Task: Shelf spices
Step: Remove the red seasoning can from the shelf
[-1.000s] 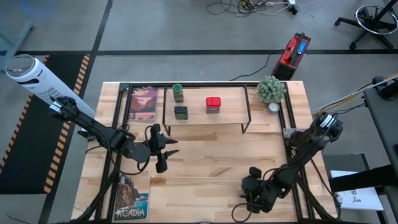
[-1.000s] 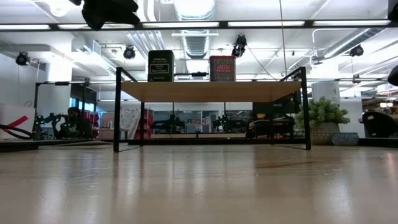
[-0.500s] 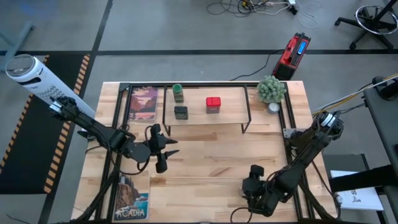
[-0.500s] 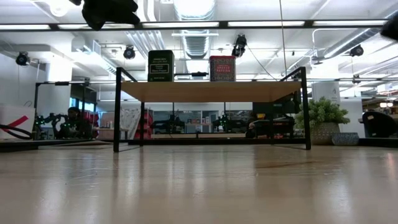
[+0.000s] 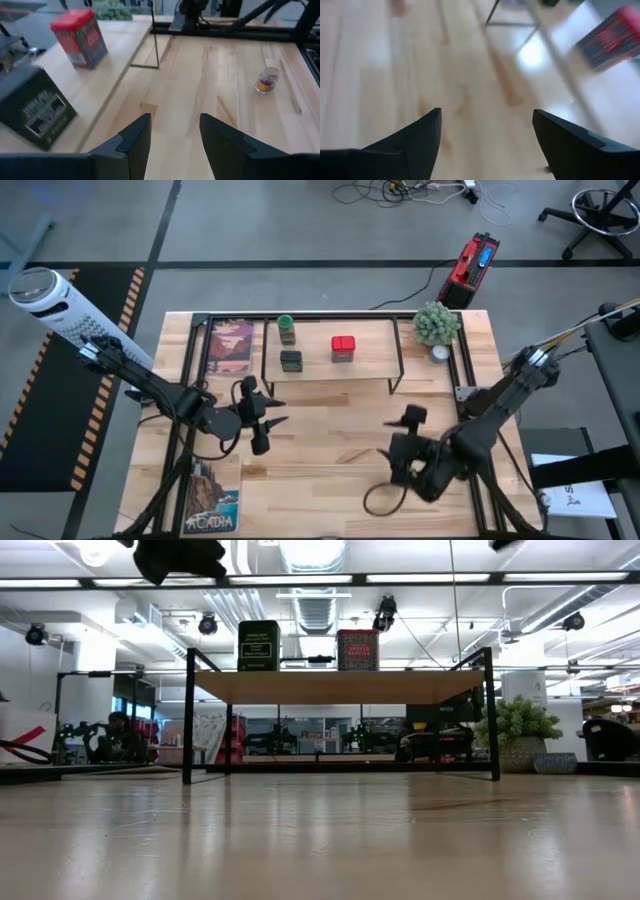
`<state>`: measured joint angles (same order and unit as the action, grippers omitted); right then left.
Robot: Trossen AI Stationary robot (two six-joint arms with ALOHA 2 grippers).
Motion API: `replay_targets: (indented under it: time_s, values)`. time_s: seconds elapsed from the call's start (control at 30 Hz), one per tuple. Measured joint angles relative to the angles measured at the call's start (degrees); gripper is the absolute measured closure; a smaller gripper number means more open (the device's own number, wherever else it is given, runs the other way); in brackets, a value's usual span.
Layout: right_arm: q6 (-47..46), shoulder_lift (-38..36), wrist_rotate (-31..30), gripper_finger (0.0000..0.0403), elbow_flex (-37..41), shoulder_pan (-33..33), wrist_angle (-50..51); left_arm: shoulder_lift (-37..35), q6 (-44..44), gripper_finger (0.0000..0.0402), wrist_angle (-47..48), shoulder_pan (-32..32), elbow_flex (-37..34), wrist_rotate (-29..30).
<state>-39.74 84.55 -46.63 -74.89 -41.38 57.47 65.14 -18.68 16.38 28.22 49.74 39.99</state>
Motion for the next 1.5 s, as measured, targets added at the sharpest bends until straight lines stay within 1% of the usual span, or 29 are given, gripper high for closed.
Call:
replay_targets:
  time_s: [0.2,0.27,0.33,0.43,0.53,0.67,0.8,0.9,0.97,1.07,1.27,1.5]
  values:
    - [13.07,-6.72,-2.14,0.0137,0.22,8.29,-0.41,-0.04,5.83,0.0244,-0.11,-1.10,3.54,0.29]
    - [17.96,-8.74,-2.20,0.0141,0.33,11.63,-1.40,-0.04,7.11,0.0244,0.14,-1.80,4.10,2.54]
    - [23.02,-10.67,-1.23,0.0144,0.50,15.10,-1.99,-0.04,8.61,0.0244,0.33,-2.58,4.13,4.08]
    - [30.57,-13.38,1.48,0.0148,0.58,20.39,-5.43,-0.04,10.06,0.0244,0.35,-3.84,4.13,4.52]
    - [38.55,-15.35,8.03,0.0152,0.80,26.64,-11.36,0.00,11.29,0.0244,0.30,-5.08,4.13,4.65]
    - [47.69,-15.63,20.59,0.0161,0.91,36.37,-17.93,-0.07,13.58,0.0244,-0.12,-6.36,4.13,4.67]
    - [52.89,-13.21,30.06,0.0173,0.91,46.93,-20.14,-0.50,14.54,0.0244,-0.40,-7.16,4.34,4.69]
    - [55.53,-10.42,36.94,0.0182,0.93,52.69,-22.60,-0.46,14.98,0.0244,-0.39,-7.14,4.85,4.69]
    - [57.23,-8.76,39.69,0.0186,0.55,54.74,-23.86,-0.48,15.22,0.0244,-0.58,-7.16,5.09,4.69]
    - [59.01,-6.55,42.29,0.0191,-0.35,56.80,-23.73,-0.55,15.19,0.0244,-0.31,-7.22,5.11,4.67]
    - [59.99,-3.23,48.11,0.0188,-0.84,59.06,-23.53,-0.68,14.58,0.0244,-0.31,-7.24,5.11,4.67]
    - [60.32,-0.41,48.59,0.0173,-0.86,59.91,-26.34,-0.68,13.69,0.0244,-0.31,-7.33,5.11,4.64]
